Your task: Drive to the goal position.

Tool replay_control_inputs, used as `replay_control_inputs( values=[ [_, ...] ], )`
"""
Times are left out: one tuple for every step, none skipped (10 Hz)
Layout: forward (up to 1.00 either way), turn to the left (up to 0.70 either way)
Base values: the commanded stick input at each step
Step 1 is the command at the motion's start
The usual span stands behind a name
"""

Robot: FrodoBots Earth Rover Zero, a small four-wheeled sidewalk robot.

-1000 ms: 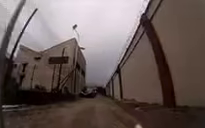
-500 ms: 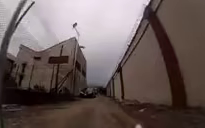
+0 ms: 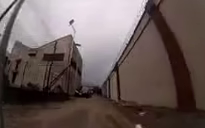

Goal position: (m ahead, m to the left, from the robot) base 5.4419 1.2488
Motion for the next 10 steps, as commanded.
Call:
replay_control_inputs(
  values=[
    [0.84, 0.03],
    [0.84, 0.03],
    [0.84, 0.03],
    [0.84, 0.03],
    [0.84, 0.03],
    [0.84, 0.03],
    [0.84, 0.03],
    [0.84, 0.03],
    [0.84, 0.03],
    [0.84, 0.03]
  ],
)
